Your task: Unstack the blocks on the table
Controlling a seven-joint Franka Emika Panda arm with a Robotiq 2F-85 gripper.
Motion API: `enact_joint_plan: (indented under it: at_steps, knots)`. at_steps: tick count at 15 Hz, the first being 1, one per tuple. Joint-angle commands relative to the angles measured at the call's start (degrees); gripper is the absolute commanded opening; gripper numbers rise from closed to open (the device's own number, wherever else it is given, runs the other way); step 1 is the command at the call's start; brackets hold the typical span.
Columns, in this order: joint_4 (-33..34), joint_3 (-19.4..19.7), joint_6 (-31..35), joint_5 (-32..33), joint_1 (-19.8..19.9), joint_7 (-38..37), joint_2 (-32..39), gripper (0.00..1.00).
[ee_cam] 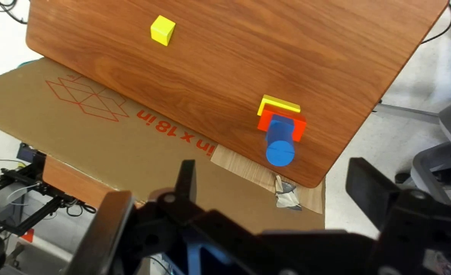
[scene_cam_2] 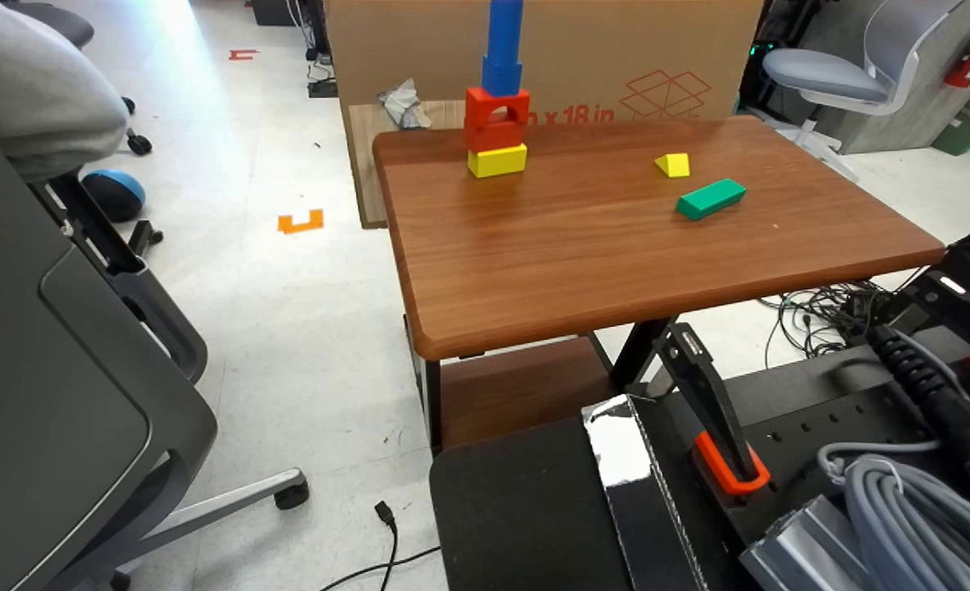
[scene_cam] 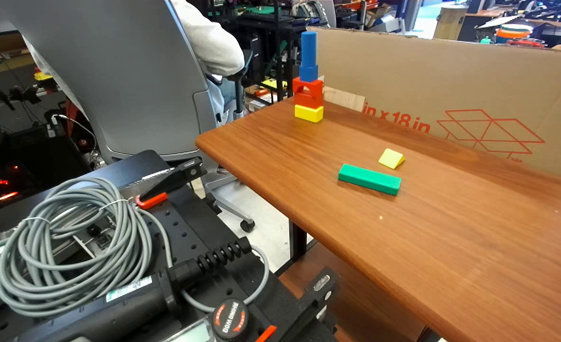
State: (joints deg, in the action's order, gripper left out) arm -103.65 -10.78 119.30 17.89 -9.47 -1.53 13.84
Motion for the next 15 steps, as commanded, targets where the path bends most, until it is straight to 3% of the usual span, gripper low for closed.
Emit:
enact_joint_plan:
  at_steps: [1, 15]
  knots:
    - [4.17, 1.10, -1.71, -0.81, -1.13, 1.03, 4.06, 1.00]
    - [17.41, 1.56, -8.14, -2.22, -2.57, 5.72, 19.09, 1.00]
